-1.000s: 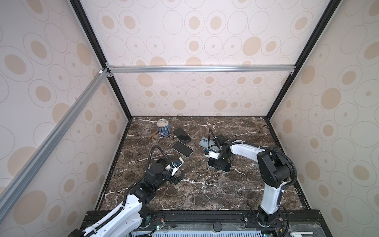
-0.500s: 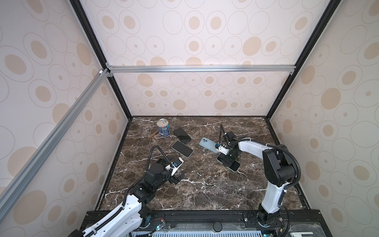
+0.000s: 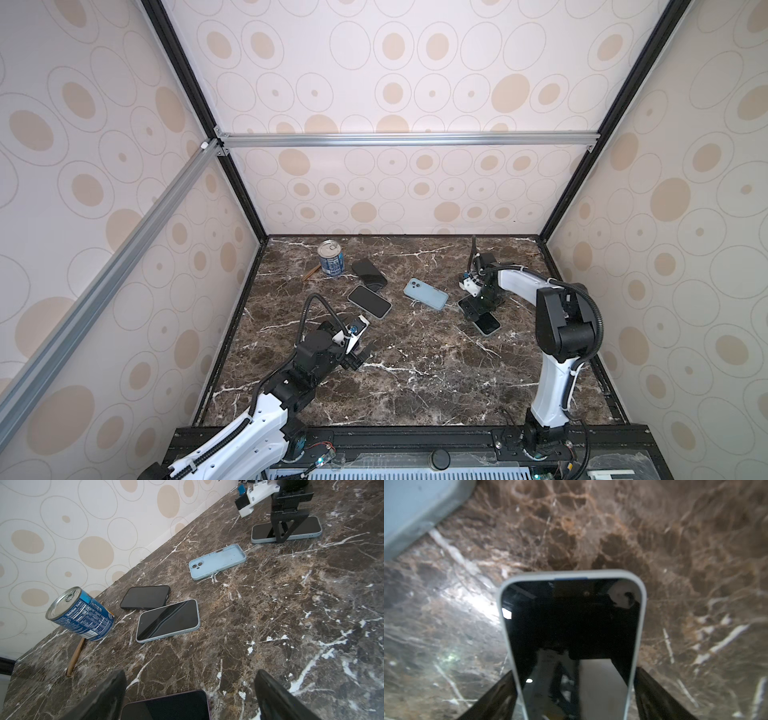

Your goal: Put the phone into the phone case

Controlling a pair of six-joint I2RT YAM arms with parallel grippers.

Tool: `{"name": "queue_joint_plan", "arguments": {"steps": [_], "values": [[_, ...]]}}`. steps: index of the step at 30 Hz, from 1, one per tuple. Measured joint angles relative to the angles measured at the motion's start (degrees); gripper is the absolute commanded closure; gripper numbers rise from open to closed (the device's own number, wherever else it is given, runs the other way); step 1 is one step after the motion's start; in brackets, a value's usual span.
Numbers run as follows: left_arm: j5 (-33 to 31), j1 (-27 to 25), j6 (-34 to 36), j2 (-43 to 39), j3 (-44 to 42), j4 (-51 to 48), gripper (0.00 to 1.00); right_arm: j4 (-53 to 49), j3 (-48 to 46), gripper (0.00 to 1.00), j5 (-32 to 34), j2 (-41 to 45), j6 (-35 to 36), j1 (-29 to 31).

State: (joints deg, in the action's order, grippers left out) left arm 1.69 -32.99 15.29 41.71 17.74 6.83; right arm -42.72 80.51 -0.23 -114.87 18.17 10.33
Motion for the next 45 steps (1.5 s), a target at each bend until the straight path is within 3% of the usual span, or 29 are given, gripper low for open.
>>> {"name": "queue_joint_plan", "arguments": {"steps": [4,9,15,20,25,34,45], "values": [[-4.1,0.0,-2.5,0.1,1.5,-0.1,0.07,0.4,-0.2,0.01,-0.1,1.2,-1.6,0.9],[-11.4,0.2,-7.6,1.0,8.3,-2.4,0.09,0.2,-0.5,0.01,2.7,8.9,-4.5,3.8],[-18.7,0.2,-16.1,5.6,20.9,-10.3,0.11,-0.4,6.1,0.00,8.1,16.9,-7.0,15.6],[-21.1,0.2,-22.8,8.3,27.6,-17.7,0.12,2.0,9.7,0.03,6.5,17.6,-8.9,27.5],[-22.6,0.2,-28.3,7.6,31.3,-24.1,0.12,2.9,15.9,0.07,3.7,12.2,-13.4,34.4],[-24.9,0.2,-35.9,-1.3,31.5,-32.5,0.14,7.2,25.0,0.04,1.6,-5.7,-16.5,46.9],[-27.5,0.2,-38.9,-9.2,31.5,-36.9,0.15,8.9,32.8,0.00,-1.0,-19.6,-19.6,48.9]]}}
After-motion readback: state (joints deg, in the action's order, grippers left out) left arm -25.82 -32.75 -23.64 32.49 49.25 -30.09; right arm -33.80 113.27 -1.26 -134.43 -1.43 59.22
